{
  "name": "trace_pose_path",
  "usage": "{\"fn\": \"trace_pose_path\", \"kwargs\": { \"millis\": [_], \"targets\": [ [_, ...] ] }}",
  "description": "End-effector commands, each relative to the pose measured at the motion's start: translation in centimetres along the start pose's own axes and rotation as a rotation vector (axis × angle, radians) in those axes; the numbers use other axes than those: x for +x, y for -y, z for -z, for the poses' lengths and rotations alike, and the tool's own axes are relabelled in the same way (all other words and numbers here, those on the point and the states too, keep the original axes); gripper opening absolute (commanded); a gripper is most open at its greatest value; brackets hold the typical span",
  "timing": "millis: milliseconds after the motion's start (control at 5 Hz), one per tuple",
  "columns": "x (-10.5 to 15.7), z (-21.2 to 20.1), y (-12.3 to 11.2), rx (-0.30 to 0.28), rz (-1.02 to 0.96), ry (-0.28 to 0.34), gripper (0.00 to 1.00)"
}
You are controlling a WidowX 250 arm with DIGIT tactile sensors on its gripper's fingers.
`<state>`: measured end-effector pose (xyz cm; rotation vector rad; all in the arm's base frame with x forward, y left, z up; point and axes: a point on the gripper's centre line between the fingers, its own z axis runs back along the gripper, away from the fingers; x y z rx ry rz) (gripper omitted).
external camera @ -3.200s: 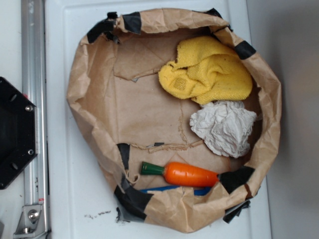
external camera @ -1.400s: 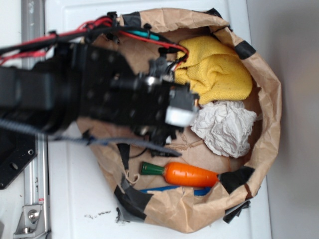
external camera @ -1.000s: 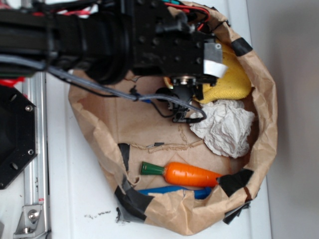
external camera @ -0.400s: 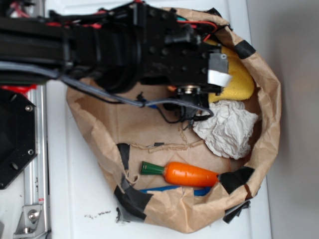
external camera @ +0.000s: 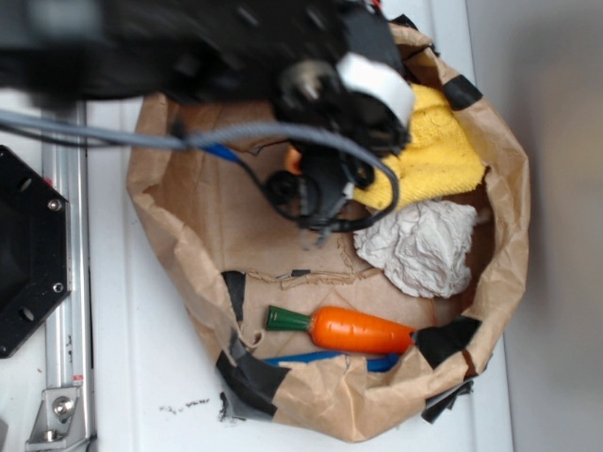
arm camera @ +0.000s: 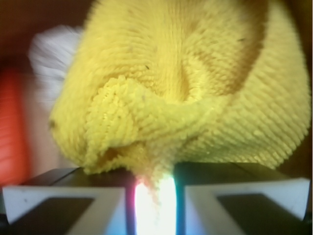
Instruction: Grab the yellow cloth.
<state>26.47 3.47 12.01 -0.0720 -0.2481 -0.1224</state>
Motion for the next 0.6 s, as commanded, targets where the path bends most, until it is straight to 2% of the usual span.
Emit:
{"fn": "trace_pose_path", "kwargs": {
  "millis": [0,200,400],
  "targets": [
    [-0.3,-7.9,2.4,0.070,0.104,0.032,0.00],
    [-0.2,-7.9,2.6,0.076,0.109,-0.020,0.00],
    [0.3,-6.2,2.5,0.159,0.054,-0.086,0.00]
  ]
}}
